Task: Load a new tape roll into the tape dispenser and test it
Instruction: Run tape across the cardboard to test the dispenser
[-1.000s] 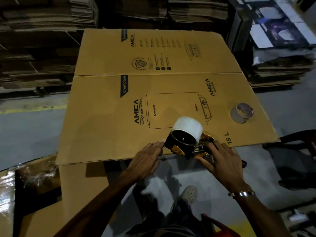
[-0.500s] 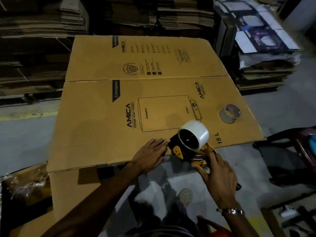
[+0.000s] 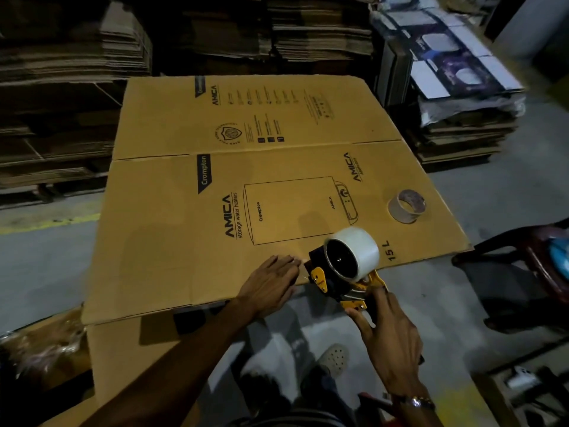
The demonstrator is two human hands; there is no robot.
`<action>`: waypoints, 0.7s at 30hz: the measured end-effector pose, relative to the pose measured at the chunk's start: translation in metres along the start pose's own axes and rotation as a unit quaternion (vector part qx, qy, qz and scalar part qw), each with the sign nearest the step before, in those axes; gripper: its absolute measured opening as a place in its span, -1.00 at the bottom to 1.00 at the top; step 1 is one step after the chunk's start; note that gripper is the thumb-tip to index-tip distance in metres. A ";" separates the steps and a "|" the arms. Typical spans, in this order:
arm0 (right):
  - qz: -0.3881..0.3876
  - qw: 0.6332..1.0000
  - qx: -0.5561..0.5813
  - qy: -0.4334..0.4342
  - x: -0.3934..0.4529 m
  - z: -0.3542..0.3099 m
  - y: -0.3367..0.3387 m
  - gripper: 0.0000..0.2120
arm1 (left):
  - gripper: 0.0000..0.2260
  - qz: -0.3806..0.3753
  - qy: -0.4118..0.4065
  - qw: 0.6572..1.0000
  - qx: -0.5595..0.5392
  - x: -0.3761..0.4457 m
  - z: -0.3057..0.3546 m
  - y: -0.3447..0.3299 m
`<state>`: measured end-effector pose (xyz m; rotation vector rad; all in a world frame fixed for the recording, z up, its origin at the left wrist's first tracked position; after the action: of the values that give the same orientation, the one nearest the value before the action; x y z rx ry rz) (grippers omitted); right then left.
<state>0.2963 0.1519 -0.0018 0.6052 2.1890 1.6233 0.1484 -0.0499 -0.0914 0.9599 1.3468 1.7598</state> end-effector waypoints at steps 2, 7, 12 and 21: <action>0.002 1.000 -0.004 0.000 -0.001 0.003 0.005 -0.56 | -0.66 0.052 0.103 0.991 -0.068 -0.006 0.004 0.005; 0.009 1.000 -0.001 0.006 0.004 0.002 0.016 -0.56 | -0.90 0.201 0.334 0.857 -0.336 -0.006 0.042 0.019; 0.009 1.000 0.011 0.020 0.010 -0.006 0.025 -0.61 | -0.88 0.257 0.495 0.530 -0.639 0.027 0.061 0.007; 0.013 0.999 0.025 0.017 0.005 -0.007 0.035 -0.61 | -0.81 0.192 0.573 0.549 -0.578 0.034 0.057 0.007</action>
<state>0.2928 0.1577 0.0335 0.6270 2.2625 1.6074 0.1819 0.0041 -0.0700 -0.9277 0.0788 3.0424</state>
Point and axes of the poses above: each hand's wrist, its own x-axis towards the middle knuckle, its own y-axis out of the back of the hand, z = x × y, the point moved 2 cm from there along x, towards the middle knuckle, and after that the axes turned 10 degrees about -y, right-handed, at the moved point
